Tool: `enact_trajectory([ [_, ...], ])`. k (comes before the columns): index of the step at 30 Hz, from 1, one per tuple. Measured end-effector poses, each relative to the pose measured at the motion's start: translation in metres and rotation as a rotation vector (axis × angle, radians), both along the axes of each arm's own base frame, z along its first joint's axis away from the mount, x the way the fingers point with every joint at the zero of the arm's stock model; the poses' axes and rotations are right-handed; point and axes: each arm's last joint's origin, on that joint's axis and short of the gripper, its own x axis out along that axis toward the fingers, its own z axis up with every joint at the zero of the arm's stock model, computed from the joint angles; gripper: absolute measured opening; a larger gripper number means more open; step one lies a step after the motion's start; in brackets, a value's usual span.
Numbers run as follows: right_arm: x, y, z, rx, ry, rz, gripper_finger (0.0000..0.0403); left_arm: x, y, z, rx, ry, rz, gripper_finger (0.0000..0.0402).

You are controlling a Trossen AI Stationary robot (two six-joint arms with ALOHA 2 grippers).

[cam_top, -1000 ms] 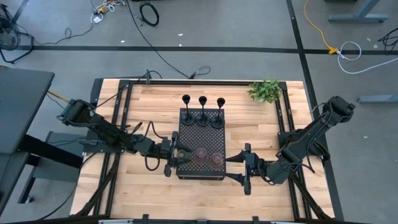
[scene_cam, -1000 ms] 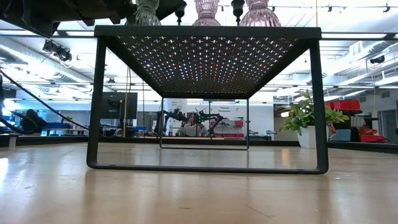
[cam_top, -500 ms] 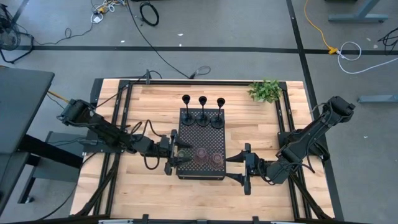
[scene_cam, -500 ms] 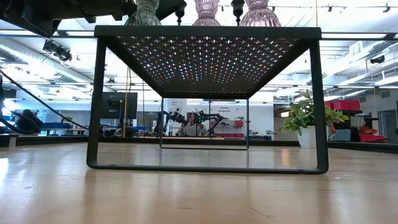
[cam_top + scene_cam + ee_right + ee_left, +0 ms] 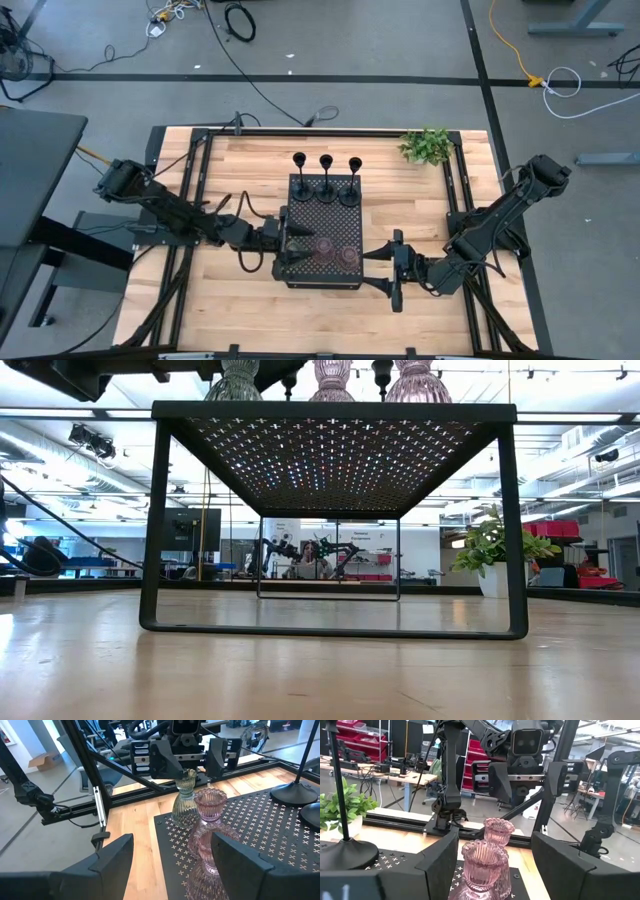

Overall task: Pick & Place candle stick holders
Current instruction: Return to Home Position

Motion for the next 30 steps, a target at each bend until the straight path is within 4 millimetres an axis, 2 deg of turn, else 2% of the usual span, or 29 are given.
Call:
enact_trajectory([
  [30, 0.0000, 0.0002, -0.0001, -0.001, 0.002, 0.008, 0.0263, 0.0007, 0.0038, 0.0043, 0.037, -0.041, 0.030, 0.0252],
])
